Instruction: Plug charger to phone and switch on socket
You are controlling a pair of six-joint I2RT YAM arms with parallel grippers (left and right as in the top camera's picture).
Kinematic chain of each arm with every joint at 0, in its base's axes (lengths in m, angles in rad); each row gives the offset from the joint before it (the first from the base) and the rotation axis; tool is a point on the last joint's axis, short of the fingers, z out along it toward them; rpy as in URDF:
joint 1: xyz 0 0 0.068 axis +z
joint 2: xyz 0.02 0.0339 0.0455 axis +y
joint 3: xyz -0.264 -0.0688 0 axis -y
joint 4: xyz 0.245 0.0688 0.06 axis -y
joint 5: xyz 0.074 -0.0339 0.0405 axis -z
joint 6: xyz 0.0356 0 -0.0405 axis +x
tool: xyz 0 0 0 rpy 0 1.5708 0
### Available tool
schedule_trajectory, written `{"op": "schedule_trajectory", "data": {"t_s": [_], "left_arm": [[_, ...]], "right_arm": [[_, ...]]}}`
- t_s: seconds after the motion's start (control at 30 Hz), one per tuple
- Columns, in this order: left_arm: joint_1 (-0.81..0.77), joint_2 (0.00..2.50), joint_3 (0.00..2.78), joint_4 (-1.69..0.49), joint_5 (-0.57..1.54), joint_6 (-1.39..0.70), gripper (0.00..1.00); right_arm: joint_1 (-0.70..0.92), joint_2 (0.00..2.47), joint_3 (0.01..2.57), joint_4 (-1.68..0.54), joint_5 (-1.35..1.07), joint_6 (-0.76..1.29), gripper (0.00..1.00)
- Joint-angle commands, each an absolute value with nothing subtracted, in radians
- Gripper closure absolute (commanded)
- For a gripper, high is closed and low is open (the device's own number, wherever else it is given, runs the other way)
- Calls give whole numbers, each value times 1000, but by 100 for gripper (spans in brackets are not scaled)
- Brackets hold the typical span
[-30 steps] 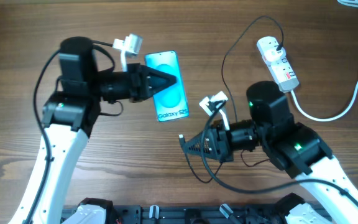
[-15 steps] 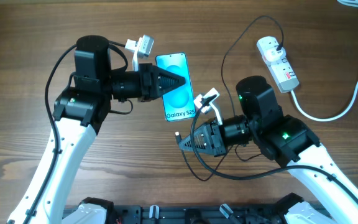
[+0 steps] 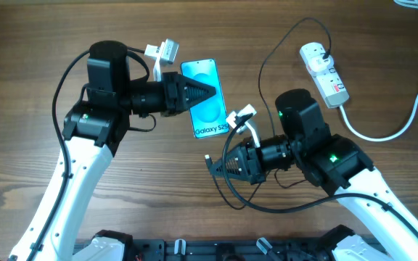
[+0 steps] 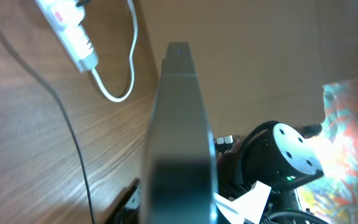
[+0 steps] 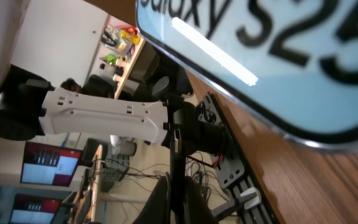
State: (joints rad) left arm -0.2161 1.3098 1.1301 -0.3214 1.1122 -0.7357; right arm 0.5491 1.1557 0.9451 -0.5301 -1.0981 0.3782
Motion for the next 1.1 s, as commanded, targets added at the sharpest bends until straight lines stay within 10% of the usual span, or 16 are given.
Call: {"op": "schedule_trajectory", "data": {"t_s": [0.0,1.07], "left_arm": [[-219,1309,1137,-250,1170,-719,96],[-123,1309,1137,-93,1312,-903,96]], "right_arm": [[553,1175,953,-491,-1097,369,96],[476,1227,953,-112,-1334,554,96]]}}
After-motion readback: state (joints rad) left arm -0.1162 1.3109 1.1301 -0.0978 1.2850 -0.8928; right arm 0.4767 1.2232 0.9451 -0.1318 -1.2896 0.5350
